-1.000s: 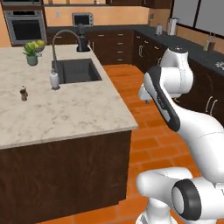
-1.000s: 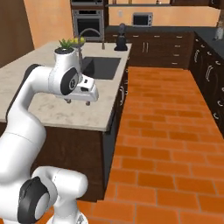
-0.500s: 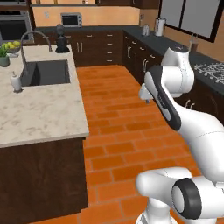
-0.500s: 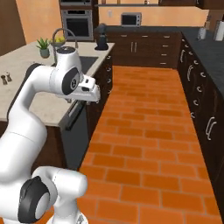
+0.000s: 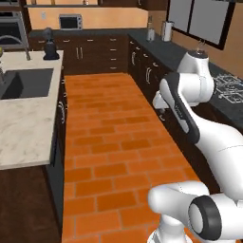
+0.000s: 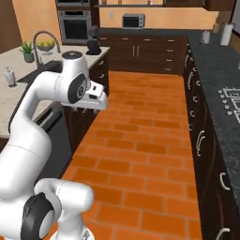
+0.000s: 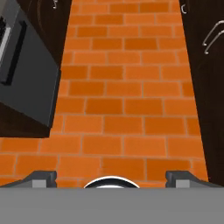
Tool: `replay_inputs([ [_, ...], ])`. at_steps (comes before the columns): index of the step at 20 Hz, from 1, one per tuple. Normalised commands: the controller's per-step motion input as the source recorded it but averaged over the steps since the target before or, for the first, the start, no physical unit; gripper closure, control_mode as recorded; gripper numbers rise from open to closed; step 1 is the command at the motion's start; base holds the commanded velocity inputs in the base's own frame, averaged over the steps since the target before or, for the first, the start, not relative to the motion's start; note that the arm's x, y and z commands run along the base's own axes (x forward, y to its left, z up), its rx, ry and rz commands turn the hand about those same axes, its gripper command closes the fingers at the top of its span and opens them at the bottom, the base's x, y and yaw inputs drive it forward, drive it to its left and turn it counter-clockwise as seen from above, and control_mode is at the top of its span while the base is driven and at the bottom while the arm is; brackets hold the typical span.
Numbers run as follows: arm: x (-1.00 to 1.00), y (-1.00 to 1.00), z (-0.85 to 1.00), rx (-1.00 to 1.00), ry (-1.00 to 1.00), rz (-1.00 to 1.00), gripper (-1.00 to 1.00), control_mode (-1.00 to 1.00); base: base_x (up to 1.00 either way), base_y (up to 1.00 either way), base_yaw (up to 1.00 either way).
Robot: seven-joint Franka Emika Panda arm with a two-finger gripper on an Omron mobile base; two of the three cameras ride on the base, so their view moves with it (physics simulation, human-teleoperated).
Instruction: Navigate to the microwave.
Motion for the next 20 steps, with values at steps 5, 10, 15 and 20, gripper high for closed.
replay_inputs([
  [5,0.00,0.00,0.00,0.00,0.00,0.00,-1.00,1.00,1.00,-0.54,0.09],
  [10,0.00,0.00,0.00,0.00,0.00,0.00,-1.00,1.00,1.00,-0.52,0.12],
  [15,0.00,0.00,0.00,0.00,0.00,0.00,-1.00,1.00,1.00,-0.39,0.11],
  [20,0.00,0.00,0.00,0.00,0.00,0.00,-1.00,1.00,1.00,-0.27,0.06],
])
